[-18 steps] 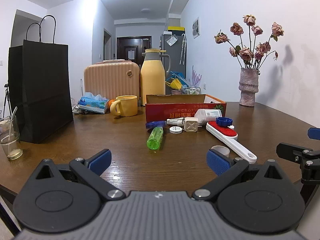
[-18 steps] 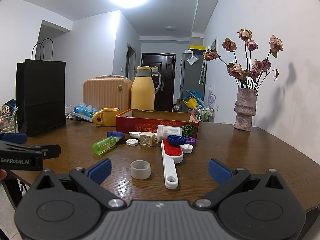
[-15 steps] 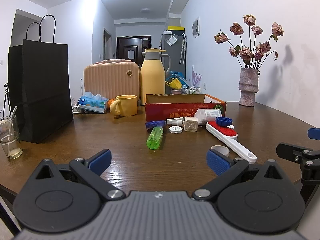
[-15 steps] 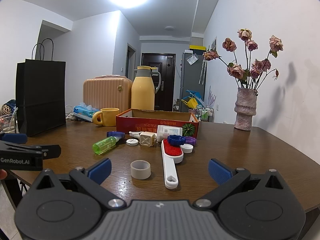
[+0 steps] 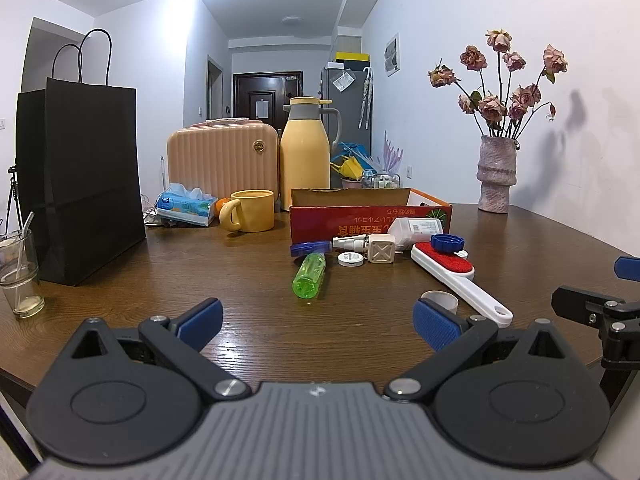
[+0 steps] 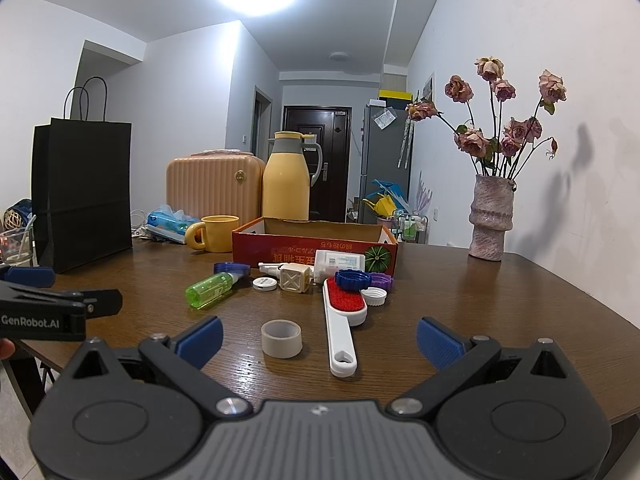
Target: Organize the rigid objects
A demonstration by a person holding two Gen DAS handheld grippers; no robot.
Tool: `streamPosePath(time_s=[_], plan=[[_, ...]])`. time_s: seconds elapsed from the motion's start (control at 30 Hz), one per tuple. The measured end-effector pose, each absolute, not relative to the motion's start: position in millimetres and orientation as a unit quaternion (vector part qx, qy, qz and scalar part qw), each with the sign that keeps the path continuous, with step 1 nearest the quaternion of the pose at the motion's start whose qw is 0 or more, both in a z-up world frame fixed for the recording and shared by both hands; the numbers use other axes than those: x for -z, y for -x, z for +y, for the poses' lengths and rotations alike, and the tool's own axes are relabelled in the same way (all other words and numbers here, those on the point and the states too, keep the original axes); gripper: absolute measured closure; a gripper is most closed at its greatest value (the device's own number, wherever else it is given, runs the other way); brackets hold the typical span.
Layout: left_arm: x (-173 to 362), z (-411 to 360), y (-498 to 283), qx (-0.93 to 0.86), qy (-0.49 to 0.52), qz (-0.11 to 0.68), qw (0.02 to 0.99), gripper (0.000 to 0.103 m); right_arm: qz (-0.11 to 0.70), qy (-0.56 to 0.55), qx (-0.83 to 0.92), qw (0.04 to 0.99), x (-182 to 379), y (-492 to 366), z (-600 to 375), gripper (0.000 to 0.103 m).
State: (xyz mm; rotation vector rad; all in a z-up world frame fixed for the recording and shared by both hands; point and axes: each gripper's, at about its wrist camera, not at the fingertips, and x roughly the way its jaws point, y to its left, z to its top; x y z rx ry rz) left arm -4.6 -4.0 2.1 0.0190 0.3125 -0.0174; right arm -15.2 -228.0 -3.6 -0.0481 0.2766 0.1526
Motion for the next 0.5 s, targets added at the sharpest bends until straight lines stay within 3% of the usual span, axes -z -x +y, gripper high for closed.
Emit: streamPosePath(time_s=[0.5], plan=[[-1.0,-4.6,4.7,0.008,-0.008,0.156,0.988,0.000,0.138,0.024,-0.076,0.987,3.5,15.5,-228.0,0.000]])
